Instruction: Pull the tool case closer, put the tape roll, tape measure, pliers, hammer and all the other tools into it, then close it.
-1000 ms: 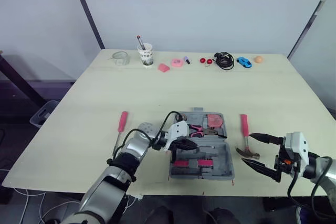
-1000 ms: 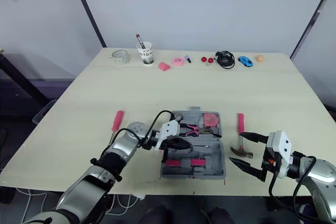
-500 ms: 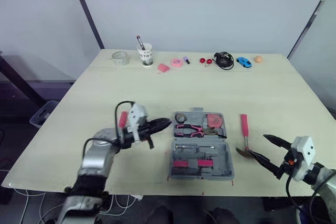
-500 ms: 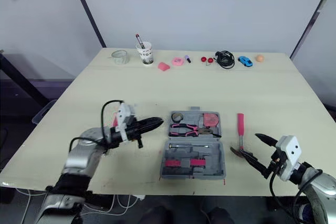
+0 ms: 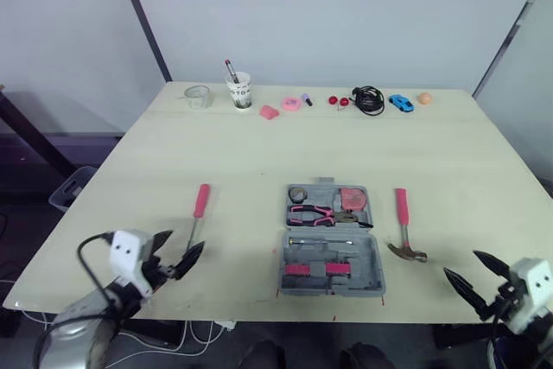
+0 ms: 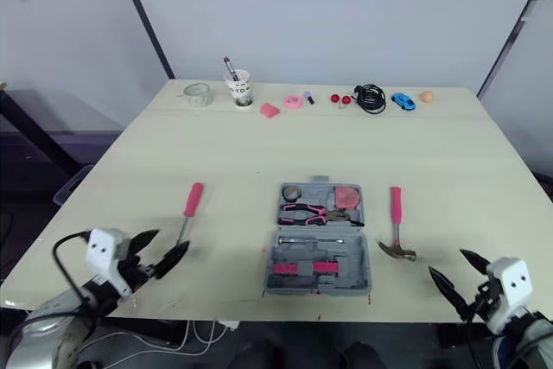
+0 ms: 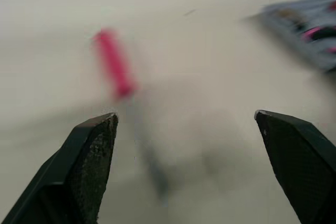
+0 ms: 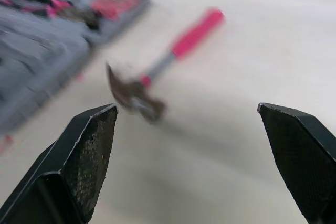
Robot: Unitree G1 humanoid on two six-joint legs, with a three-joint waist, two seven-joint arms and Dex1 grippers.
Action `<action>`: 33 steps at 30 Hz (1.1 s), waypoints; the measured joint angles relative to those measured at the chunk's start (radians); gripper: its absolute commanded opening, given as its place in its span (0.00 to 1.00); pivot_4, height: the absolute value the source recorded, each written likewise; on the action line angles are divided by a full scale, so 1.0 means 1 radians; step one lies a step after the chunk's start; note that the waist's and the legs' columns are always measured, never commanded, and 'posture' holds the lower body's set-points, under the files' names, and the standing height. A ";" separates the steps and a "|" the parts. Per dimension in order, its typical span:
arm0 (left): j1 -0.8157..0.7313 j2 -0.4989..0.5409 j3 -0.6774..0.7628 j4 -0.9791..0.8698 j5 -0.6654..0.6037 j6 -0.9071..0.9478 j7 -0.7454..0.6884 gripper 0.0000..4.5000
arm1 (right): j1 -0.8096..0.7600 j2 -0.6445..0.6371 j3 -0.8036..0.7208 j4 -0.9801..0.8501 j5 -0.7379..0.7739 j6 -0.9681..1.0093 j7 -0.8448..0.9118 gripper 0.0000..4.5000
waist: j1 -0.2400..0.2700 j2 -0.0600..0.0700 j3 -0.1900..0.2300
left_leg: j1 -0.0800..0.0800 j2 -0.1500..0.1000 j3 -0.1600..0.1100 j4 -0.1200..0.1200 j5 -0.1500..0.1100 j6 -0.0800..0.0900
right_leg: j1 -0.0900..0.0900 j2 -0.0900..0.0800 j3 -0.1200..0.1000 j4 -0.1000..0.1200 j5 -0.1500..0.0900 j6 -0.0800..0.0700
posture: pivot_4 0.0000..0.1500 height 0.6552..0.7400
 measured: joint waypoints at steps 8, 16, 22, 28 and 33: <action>0.160 -0.012 0.057 -0.036 -0.025 -0.030 0.008 0.98 | 0.079 0.037 -0.032 0.016 0.007 -0.027 -0.014 1.00 | -0.001 -0.001 -0.001 | 0.000 0.001 0.000 -0.001 0.000 0.000 | -0.002 -0.004 0.000 -0.001 0.000 0.000 | 1.00 1.00; 0.091 0.044 0.022 -0.035 -0.029 -0.066 -0.069 0.98 | -0.015 0.035 -0.017 -0.024 -0.028 0.025 -0.103 1.00 | -0.002 0.000 -0.001 | 0.000 0.001 0.001 -0.001 0.000 0.000 | -0.002 -0.005 0.000 -0.002 0.000 0.000 | 1.00 1.00; 0.037 0.102 -0.035 -0.035 -0.053 -0.075 -0.192 0.98 | -0.106 0.044 0.052 -0.150 -0.034 0.171 -0.203 1.00 | -0.005 0.001 -0.001 | -0.001 0.000 0.001 -0.002 0.000 0.000 | -0.002 -0.004 -0.001 -0.002 0.000 0.000 | 1.00 1.00; -0.061 0.202 -0.136 -0.024 -0.042 -0.125 -0.351 0.98 | -0.233 0.088 0.150 -0.202 -0.054 0.323 -0.319 1.00 | -0.004 0.001 0.000 | -0.001 -0.001 0.001 -0.001 0.000 0.000 | -0.002 -0.004 -0.001 -0.002 0.000 0.000 | 1.00 1.00; -0.168 0.229 -0.233 -0.026 -0.071 -0.111 -0.466 0.98 | -0.326 0.130 0.221 -0.205 -0.129 0.408 -0.430 1.00 | -0.004 0.001 -0.001 | -0.003 -0.002 0.002 -0.002 0.000 0.000 | -0.002 -0.004 -0.002 -0.003 0.000 0.000 | 1.00 1.00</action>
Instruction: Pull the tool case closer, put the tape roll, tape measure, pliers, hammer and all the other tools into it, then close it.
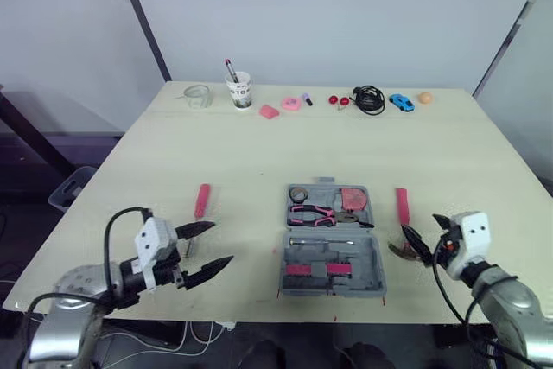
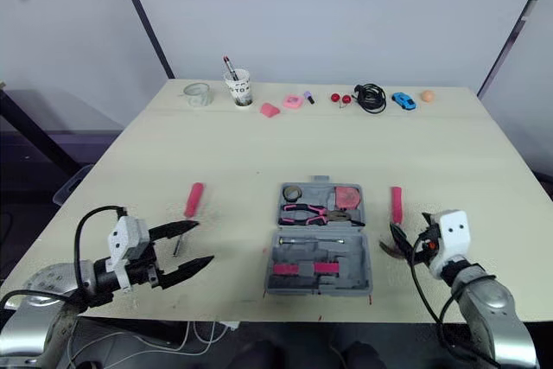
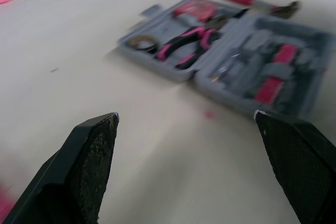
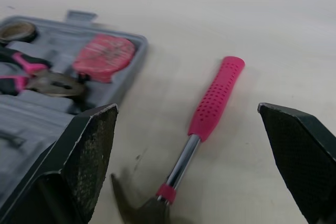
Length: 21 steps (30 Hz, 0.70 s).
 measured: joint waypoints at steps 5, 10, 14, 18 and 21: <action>-0.094 0.026 -0.058 -0.016 -0.044 0.047 -0.082 0.98 | -0.042 0.047 0.016 0.014 -0.047 0.064 -0.101 1.00 | 0.001 0.000 0.000 | 0.000 0.000 0.001 0.000 0.000 0.000 | 0.000 0.001 -0.002 0.000 0.000 0.000 | 1.00 1.00; -0.204 0.039 -0.100 -0.049 -0.090 0.105 -0.127 0.98 | -0.049 0.104 0.024 0.038 -0.073 0.116 -0.176 1.00 | -0.007 0.000 0.000 | 0.000 0.000 0.002 0.000 0.000 0.000 | 0.000 0.002 -0.001 0.000 0.000 0.000 | 1.00 1.00; -0.252 0.040 -0.129 -0.062 -0.100 0.133 -0.146 0.98 | -0.068 0.154 0.019 0.042 -0.074 0.148 -0.224 1.00 | -0.022 0.000 0.000 | 0.000 0.000 0.001 0.000 0.000 0.000 | 0.000 0.002 -0.001 0.000 0.000 0.001 | 1.00 1.00; -0.296 0.041 -0.159 -0.092 -0.112 0.155 -0.164 0.98 | -0.077 0.179 0.024 0.065 -0.095 0.178 -0.272 1.00 | -0.023 0.000 0.000 | 0.000 0.000 0.001 0.000 0.000 0.000 | 0.000 0.003 0.000 0.000 0.000 0.000 | 1.00 1.00; -0.312 0.041 -0.161 -0.095 -0.112 0.160 -0.163 0.98 | -0.079 0.180 0.032 0.079 -0.111 0.187 -0.283 1.00 | -0.023 0.000 0.000 | 0.000 0.000 0.001 0.000 0.000 0.000 | 0.000 0.003 0.000 0.000 0.000 0.000 | 1.00 1.00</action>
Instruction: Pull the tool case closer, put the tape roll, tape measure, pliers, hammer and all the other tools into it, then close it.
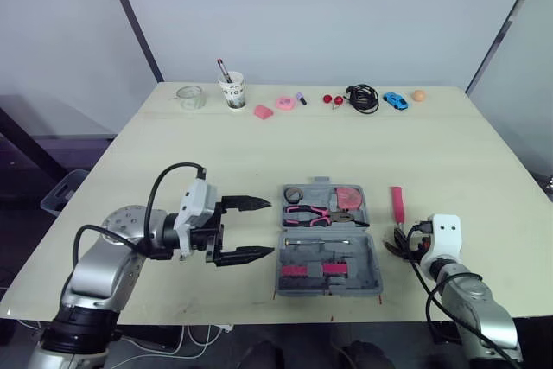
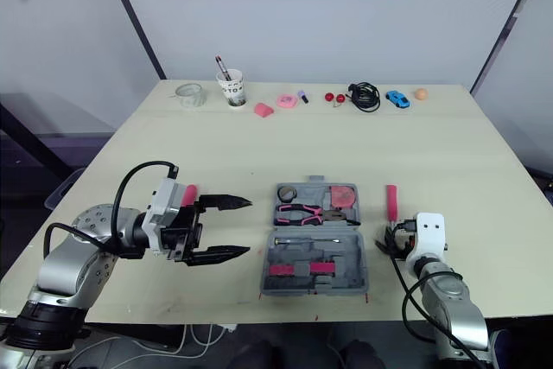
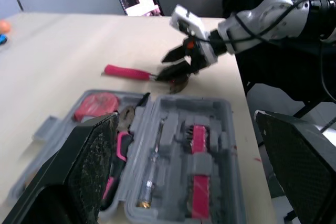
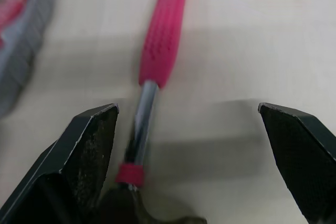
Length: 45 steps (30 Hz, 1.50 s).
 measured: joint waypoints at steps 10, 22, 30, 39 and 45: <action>-0.008 0.000 -0.015 -0.025 -0.004 0.019 -0.002 1.00 | -0.035 0.010 0.032 0.002 -0.027 0.066 -0.005 0.44 | -0.001 -0.001 0.000 | 0.000 0.000 -0.001 0.000 0.000 0.000 | 0.000 0.001 0.000 0.000 0.000 0.000 | 1.00 1.00; -0.020 0.000 -0.015 -0.027 -0.004 0.020 -0.009 1.00 | -0.049 0.027 0.026 0.000 -0.033 0.096 -0.023 0.02 | 0.001 -0.002 -0.001 | 0.000 0.000 -0.001 0.000 0.000 0.000 | 0.001 0.001 0.000 0.000 0.000 0.000 | 1.00 1.00; -0.025 -0.003 -0.015 -0.024 -0.004 0.018 -0.018 1.00 | -0.049 -0.010 -0.021 0.001 -0.021 0.099 -0.008 0.02 | 0.004 0.000 0.000 | 0.000 0.000 -0.001 0.000 0.000 0.000 | 0.000 0.001 0.001 0.000 0.000 0.000 | 1.00 1.00; -0.018 -0.001 -0.010 0.005 -0.006 -0.008 -0.057 1.00 | -0.022 -0.287 -0.049 -0.078 0.048 0.066 0.284 0.02 | -0.002 0.004 0.003 | 0.000 0.001 -0.001 -0.001 0.000 0.000 | 0.000 0.003 0.001 0.000 0.000 0.000 | 1.00 1.00; 0.007 0.010 0.011 0.020 -0.006 -0.035 -0.086 1.00 | -0.006 -0.442 -0.002 -0.183 0.144 0.061 0.556 0.02 | 0.002 0.003 0.004 | 0.000 0.001 -0.001 0.000 0.000 0.000 | 0.000 0.003 0.001 -0.001 0.000 0.000 | 1.00 1.00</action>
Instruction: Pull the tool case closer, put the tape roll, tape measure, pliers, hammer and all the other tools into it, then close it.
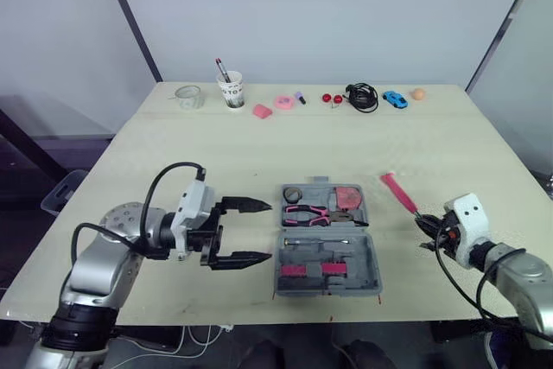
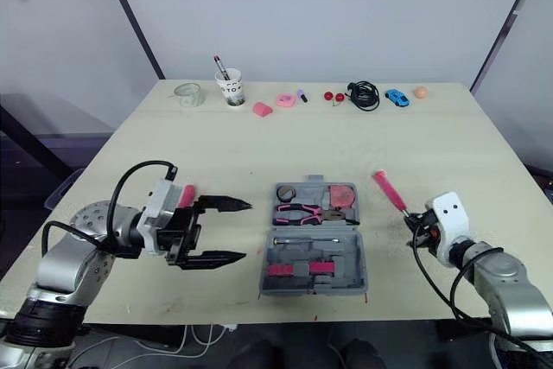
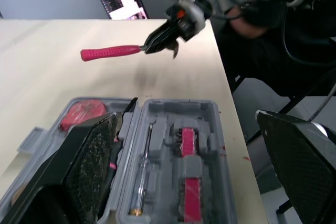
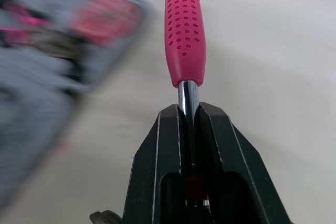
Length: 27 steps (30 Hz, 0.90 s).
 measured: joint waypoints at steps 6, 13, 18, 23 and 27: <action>0.015 0.049 0.009 0.041 0.004 -0.011 -0.029 1.00 | -0.072 -0.158 0.177 -0.037 -0.005 -0.015 0.226 0.02 | -0.001 -0.002 0.003 | 0.000 0.000 0.000 0.000 0.000 0.000 | 0.000 0.000 0.000 -0.001 0.000 0.000 | 1.00 1.00; 0.018 0.086 0.029 0.116 0.013 -0.036 -0.065 1.00 | -0.299 -0.193 0.409 -0.038 -0.080 0.001 0.358 0.02 | 0.002 -0.004 0.004 | -0.001 0.000 -0.001 0.000 0.000 0.000 | -0.001 0.000 -0.001 -0.001 0.000 0.000 | 1.00 1.00; 0.018 0.100 0.035 0.152 0.024 -0.061 -0.083 1.00 | -0.428 -0.164 0.550 -0.003 -0.161 0.035 0.389 0.02 | 0.004 -0.005 0.005 | -0.001 0.000 0.000 0.000 0.000 0.000 | -0.001 0.000 -0.001 -0.001 0.000 -0.001 | 1.00 1.00; 0.014 0.104 0.035 0.199 0.039 -0.085 -0.093 1.00 | -0.496 -0.137 0.630 0.057 -0.227 0.036 0.406 0.02 | 0.004 -0.005 0.005 | -0.001 0.000 0.000 0.000 0.000 0.000 | -0.001 0.000 -0.002 -0.001 0.000 -0.001 | 1.00 1.00; 0.009 0.104 0.034 0.234 0.065 -0.128 -0.103 1.00 | -0.517 -0.094 0.673 0.093 -0.270 0.025 0.409 0.02 | 0.003 -0.005 0.005 | -0.001 0.000 0.000 0.000 0.000 0.000 | -0.001 0.000 -0.002 -0.001 0.000 0.000 | 1.00 1.00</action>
